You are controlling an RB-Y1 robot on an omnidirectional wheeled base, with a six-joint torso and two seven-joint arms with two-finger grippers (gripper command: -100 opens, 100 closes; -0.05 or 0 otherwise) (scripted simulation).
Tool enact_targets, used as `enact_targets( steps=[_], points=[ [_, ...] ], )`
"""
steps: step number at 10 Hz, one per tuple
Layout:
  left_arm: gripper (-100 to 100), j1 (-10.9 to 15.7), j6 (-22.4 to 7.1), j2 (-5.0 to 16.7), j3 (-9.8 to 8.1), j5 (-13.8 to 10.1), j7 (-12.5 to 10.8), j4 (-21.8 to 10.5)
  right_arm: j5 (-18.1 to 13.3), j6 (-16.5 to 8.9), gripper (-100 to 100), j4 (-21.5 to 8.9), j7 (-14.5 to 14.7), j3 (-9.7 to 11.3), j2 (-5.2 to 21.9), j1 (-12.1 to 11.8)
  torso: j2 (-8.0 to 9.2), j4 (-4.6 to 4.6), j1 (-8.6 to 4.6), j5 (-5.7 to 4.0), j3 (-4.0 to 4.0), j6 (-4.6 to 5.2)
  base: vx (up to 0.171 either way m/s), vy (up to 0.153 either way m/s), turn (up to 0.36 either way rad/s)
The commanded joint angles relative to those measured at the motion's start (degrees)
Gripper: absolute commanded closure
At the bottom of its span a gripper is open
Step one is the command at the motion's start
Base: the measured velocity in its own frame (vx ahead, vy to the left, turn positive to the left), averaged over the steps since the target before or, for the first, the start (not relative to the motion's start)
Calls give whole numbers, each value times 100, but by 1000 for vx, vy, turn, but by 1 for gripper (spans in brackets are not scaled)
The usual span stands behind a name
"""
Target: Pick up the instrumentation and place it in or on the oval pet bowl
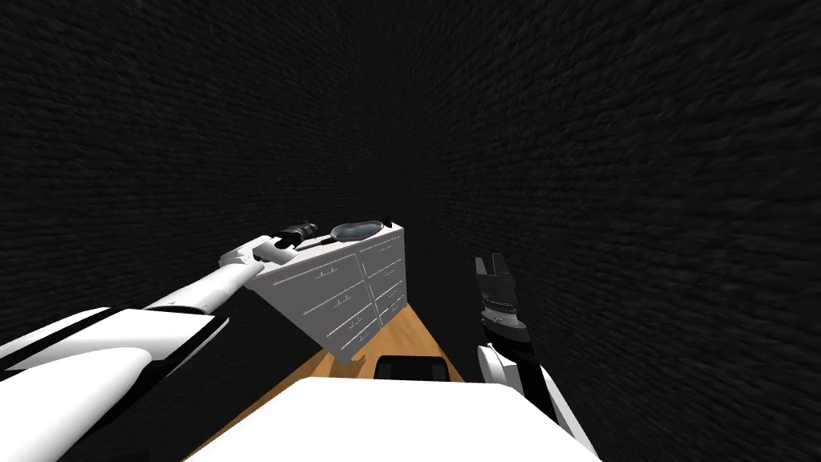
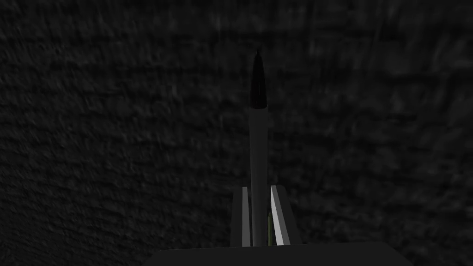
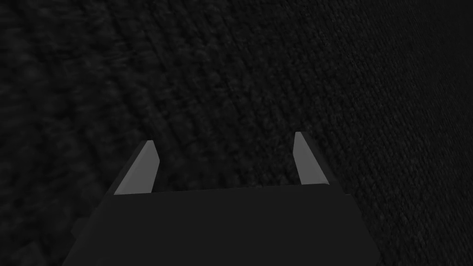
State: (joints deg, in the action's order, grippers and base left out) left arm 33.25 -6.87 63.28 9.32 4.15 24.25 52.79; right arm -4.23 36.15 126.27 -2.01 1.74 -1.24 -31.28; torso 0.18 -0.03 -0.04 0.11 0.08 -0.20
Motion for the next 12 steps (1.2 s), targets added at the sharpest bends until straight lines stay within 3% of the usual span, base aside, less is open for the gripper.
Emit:
enact_targets(
  steps=[1,2,7,12],
  points=[
    [0,0,0,0,0,0,0,0,0,0,0,0,0,0,0,0,0,0,0,0,0,0,0,0,0],
    [100,178,-116,90,116,-193,-22,182,0,0,0,0,0,0,0,0,-1,0,6,1,-1,0,-107,13,-2],
    [100,473,-292,254,322,-519,-23,496,0,0,0,0,0,0,0,1,61,22,15,1,40,-5,-128,26,4],
    [100,918,-592,585,723,-1080,-3,983,0,-1,0,0,0,0,0,2,93,33,9,3,61,-4,-170,17,9]
  ],
)
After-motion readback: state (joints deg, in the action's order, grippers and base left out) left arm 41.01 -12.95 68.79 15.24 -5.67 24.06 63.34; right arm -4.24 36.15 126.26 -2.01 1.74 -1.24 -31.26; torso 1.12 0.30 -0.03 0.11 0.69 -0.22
